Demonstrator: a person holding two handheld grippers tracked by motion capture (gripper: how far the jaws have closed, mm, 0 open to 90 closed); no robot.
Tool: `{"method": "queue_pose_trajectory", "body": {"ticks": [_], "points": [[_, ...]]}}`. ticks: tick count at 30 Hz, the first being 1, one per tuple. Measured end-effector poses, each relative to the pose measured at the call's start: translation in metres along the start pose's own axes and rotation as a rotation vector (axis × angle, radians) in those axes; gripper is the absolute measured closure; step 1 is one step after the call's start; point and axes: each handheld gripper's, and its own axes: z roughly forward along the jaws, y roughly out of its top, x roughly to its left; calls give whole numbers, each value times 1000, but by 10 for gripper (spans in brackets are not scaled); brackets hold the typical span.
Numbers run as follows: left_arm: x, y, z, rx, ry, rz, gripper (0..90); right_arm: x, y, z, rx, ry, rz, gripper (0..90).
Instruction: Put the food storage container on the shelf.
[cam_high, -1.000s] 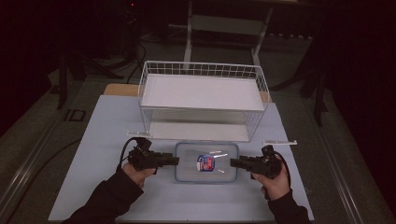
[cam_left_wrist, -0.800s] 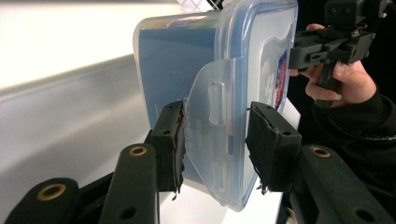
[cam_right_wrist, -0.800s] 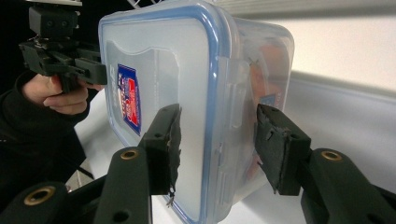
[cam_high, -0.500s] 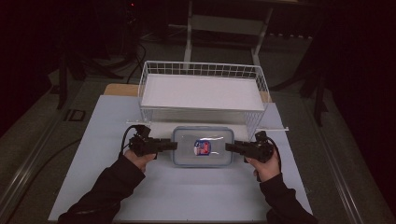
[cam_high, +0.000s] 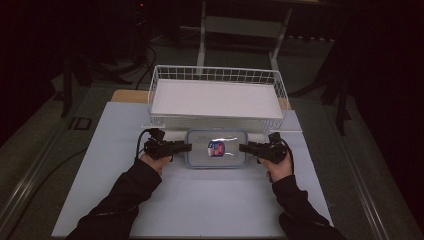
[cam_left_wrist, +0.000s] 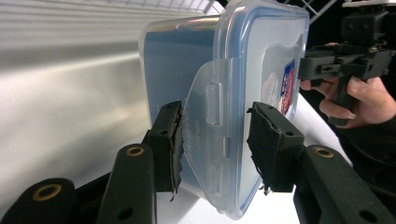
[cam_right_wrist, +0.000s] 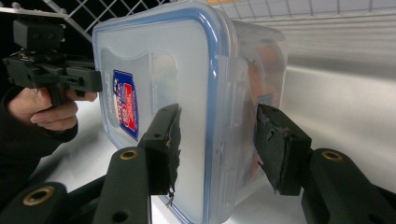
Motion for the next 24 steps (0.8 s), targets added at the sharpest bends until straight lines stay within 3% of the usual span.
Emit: {"method": "queue_pose_trajectory", "body": {"ticks": [4,10,13,19,20,24], "points": [[3,6,5,-4,12,21,550,-5,3,2,-11,-9,-1,511],[6,10,13,-29,21,4,540,-11,6,4,-22,-26,12,510],[7,11,14,-43,37,27,538,-16,7,5,-39,-20,16,510],[4,6,16,-81,47,31,521,-15,7,5,-45,-24,18,505],[4,5,17,-92,63,47,521,-15,7,5,-45,-23,24,503],[4,4,21,-119,79,36,485,-14,6,7,-62,-51,27,490]]}}
